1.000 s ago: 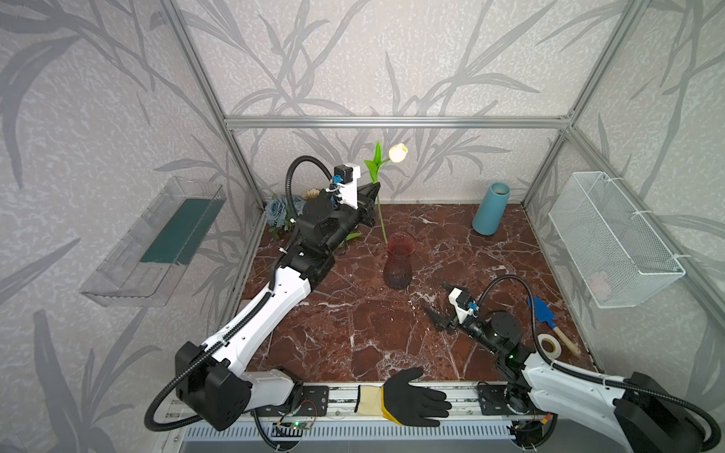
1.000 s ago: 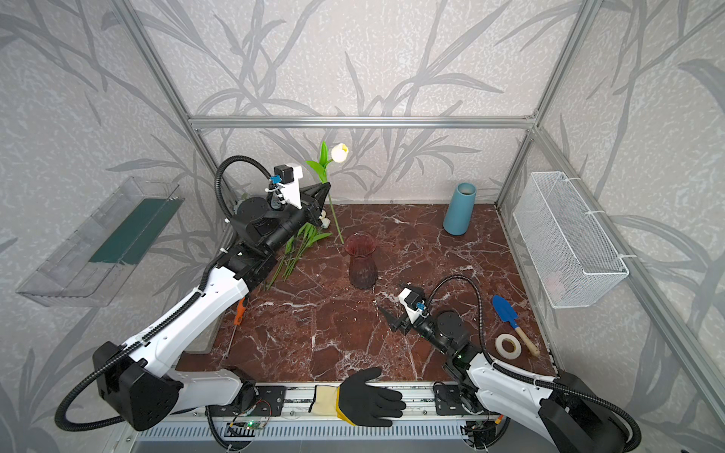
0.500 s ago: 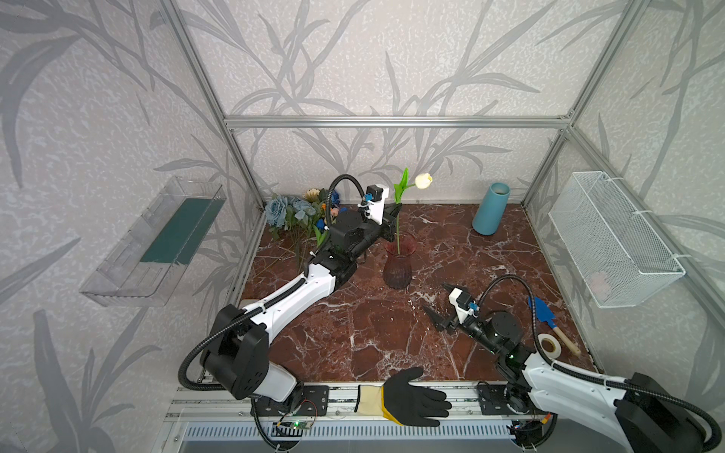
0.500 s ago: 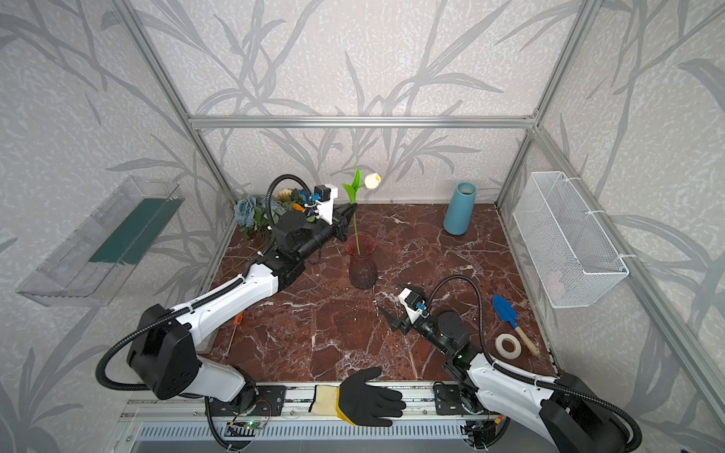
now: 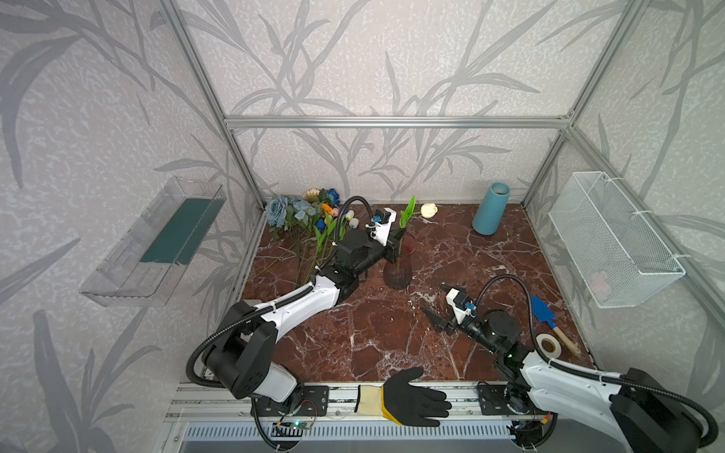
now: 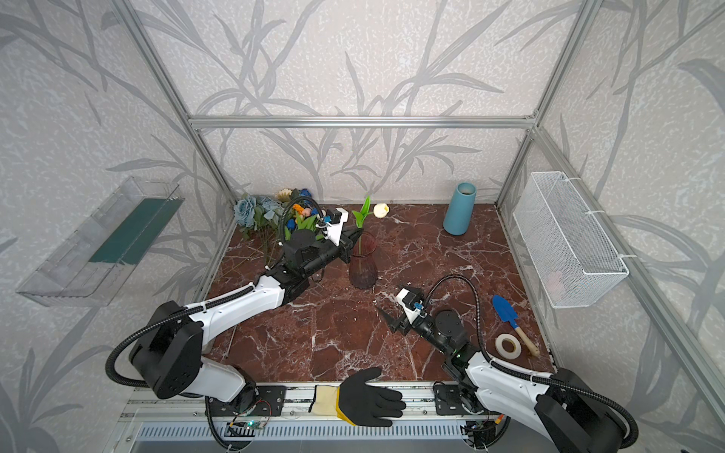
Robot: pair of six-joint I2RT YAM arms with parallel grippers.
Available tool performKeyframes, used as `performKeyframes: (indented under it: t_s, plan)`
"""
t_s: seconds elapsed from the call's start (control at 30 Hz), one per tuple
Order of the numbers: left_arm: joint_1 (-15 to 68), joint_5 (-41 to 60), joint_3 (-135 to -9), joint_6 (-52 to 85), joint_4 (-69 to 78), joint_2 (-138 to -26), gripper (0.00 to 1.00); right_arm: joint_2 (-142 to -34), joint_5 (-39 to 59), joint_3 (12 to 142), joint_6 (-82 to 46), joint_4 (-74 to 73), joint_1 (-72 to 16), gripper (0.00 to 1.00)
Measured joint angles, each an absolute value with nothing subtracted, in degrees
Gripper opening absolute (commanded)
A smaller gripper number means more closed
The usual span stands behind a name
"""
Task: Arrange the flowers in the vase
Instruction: 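Lower the tulip stem into the vase and open the left gripper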
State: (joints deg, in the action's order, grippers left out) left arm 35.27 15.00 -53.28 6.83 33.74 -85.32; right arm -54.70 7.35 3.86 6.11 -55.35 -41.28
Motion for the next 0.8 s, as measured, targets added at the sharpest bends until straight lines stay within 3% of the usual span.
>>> performKeyframes:
  t_s: [0.8]
  plan:
    - [35.64,19.88,-50.70,4.10,31.99,-86.32,0.22,-54.87,7.51,4.12,6.35,-54.85,-41.28,0.87]
